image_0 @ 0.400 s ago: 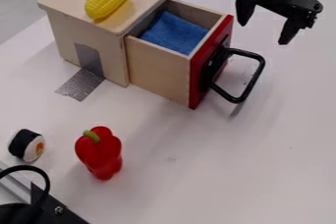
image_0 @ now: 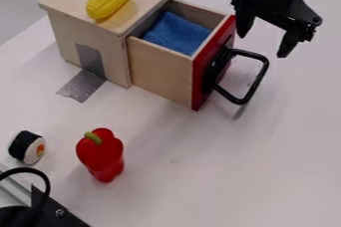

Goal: Place the corn inside the drawer

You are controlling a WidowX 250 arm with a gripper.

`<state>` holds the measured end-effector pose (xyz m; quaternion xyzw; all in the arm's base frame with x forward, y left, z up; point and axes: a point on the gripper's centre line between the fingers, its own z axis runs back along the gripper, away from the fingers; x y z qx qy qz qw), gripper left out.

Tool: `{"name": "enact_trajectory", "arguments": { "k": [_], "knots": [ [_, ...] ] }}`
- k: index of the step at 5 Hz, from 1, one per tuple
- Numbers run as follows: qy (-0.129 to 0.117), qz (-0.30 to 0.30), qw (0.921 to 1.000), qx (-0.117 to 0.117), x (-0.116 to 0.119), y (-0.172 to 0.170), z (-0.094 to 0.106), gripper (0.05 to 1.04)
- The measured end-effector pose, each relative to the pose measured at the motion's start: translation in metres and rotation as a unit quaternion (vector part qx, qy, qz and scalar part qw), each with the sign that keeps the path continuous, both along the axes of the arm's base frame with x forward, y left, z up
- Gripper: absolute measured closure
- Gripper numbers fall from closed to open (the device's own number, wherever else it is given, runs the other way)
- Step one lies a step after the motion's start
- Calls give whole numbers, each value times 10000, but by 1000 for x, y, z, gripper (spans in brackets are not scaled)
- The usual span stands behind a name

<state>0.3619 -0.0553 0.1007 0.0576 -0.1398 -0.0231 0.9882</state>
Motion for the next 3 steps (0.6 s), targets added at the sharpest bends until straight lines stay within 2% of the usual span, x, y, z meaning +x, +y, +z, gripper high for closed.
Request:
{"name": "enact_trajectory", "arguments": {
  "k": [2, 3],
  "knots": [
    [-271, 545, 9981, -127, -5, 64, 50, 83],
    [-387, 776, 9960, -235, -17, 97, 73, 83]
  ]
}}
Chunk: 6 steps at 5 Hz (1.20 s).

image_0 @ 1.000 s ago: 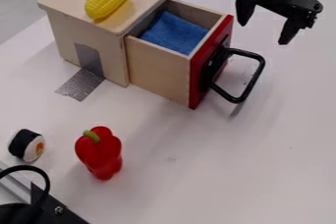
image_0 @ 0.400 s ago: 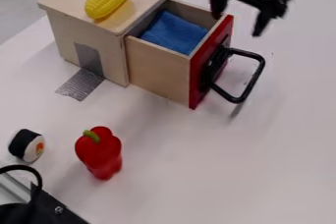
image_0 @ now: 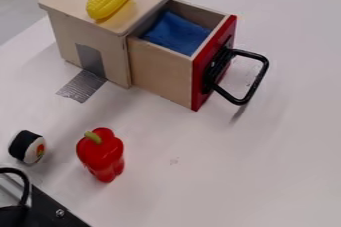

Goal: Place the corn inside the drawer

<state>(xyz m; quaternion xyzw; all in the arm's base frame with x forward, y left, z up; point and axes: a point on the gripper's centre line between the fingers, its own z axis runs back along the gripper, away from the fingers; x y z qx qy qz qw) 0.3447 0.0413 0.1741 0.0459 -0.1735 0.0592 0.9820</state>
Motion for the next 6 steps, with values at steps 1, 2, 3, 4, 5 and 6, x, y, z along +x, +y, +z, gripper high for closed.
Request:
{"name": "enact_trajectory", "arguments": {
  "k": [1, 2, 3, 4, 5, 6],
  "knots": [
    [9, 174, 9998, -131, -16, 29, 9, 83],
    [59, 355, 9991, -203, -27, 58, 5, 83],
    [258, 476, 9980, -333, -33, 80, -16, 83],
    [654, 455, 9962, -355, -35, 90, -42, 82],
    [880, 398, 9948, -321, -36, 95, -54, 82],
    [1033, 389, 9933, -349, -36, 96, -65, 130]
  ]
}}
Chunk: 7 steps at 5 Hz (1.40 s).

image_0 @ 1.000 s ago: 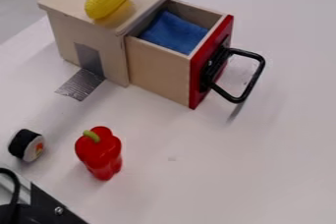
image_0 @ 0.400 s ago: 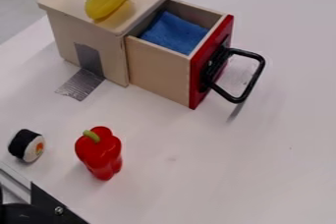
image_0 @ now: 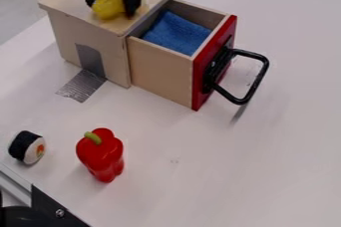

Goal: Place the corn inside the drawer

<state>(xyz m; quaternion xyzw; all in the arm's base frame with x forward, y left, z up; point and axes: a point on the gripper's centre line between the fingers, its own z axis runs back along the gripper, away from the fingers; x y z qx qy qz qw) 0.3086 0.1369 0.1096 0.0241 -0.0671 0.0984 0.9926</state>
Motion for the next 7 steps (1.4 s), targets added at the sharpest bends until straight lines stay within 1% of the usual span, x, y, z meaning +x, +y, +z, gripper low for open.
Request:
{"name": "enact_trajectory", "arguments": {
  "k": [1, 2, 3, 4, 5, 6, 7],
  "knots": [
    [-92, 51, 9999, -132, 3, -4, 0, 397],
    [-267, -229, 9991, -234, 18, -28, 5, 454],
    [-278, -718, 9962, -395, 36, -68, 1, 455],
    [-221, -1054, 9933, -428, 49, -98, -7, 455],
    [-78, -1269, 9913, -344, 53, -118, -14, 381],
    [-41, -1214, 9922, -294, 52, -118, -15, 107],
    [14, -1140, 9930, -294, 45, -117, -12, 85]
  ]
}}
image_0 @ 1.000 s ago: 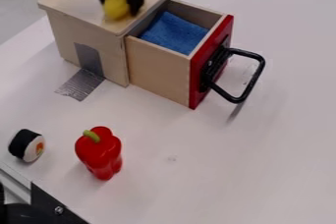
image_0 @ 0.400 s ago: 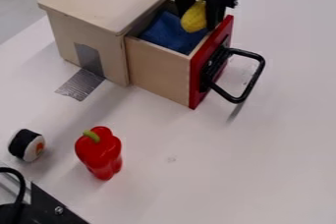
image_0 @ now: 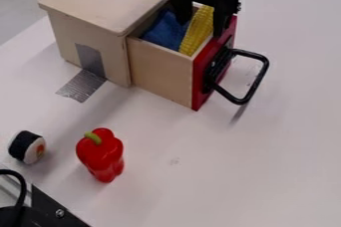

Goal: Place the corn inside the drawer

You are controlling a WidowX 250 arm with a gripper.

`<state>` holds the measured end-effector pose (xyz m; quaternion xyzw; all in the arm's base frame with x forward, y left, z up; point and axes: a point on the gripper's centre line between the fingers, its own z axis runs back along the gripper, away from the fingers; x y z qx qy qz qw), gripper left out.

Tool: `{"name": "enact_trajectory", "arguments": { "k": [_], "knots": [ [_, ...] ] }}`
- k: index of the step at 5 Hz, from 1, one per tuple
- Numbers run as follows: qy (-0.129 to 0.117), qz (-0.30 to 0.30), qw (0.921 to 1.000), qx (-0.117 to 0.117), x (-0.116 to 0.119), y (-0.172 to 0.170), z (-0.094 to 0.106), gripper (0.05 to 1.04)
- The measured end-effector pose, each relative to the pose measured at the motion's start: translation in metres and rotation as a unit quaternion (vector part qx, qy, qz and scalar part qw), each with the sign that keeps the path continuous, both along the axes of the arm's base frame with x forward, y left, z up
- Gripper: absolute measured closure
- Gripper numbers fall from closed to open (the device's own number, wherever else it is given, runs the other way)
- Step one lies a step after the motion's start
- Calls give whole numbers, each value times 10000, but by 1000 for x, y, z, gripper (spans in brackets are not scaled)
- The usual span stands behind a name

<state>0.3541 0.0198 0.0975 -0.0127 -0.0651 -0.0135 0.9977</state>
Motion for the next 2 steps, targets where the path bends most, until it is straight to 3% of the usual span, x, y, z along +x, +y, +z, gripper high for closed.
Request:
{"name": "enact_trajectory", "arguments": {
  "k": [2],
  "knots": [
    [-240, 151, 9995, 112, -17, -1, 42, 86]
  ]
}}
